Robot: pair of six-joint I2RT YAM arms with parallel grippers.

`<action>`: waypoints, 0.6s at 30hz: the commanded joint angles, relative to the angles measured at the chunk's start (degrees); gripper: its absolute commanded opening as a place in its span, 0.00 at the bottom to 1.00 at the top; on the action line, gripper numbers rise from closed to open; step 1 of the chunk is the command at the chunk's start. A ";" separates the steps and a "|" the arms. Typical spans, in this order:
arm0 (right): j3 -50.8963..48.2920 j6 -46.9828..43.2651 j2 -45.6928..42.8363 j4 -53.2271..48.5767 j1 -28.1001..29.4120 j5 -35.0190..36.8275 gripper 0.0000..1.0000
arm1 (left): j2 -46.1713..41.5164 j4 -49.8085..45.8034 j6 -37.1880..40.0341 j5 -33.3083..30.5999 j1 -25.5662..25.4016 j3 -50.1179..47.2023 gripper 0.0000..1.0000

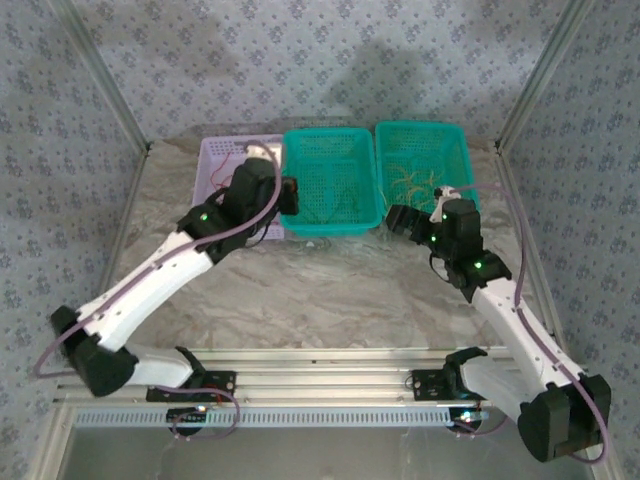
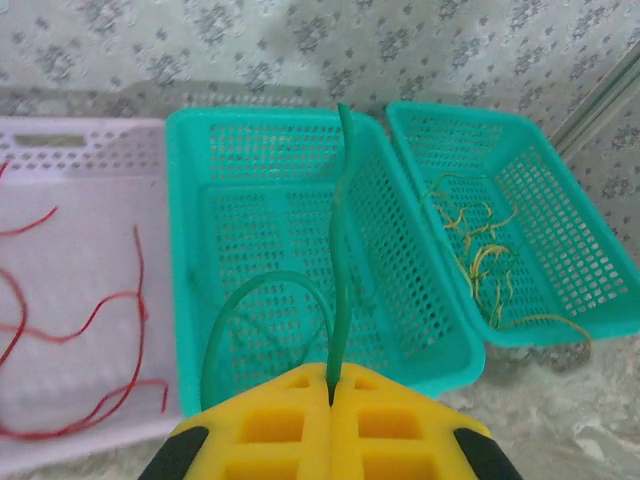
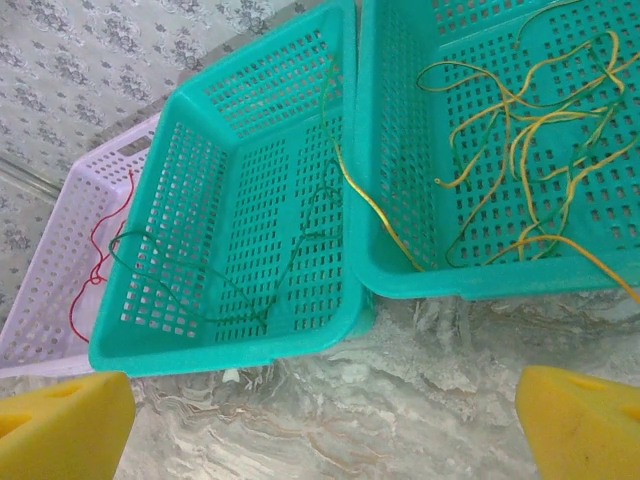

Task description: Untangle the cables

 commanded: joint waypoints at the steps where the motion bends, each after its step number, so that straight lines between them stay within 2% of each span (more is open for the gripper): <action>1: -0.45 0.46 -2.66 -1.10 -0.61 0.56 1.00 | 7.14 4.13 3.85 6.02 2.83 5.83 0.00; 6: -1.15 0.43 -5.67 -2.81 -1.09 1.40 1.00 | 18.65 8.49 2.19 13.45 7.21 11.31 0.00; 10: -1.17 0.15 -6.88 -4.33 -1.42 1.45 1.00 | 28.61 7.77 2.12 16.28 7.92 18.36 0.00; 18: -1.16 0.16 -8.53 -5.52 -1.86 1.98 1.00 | 42.51 4.56 1.68 16.68 7.69 27.36 0.00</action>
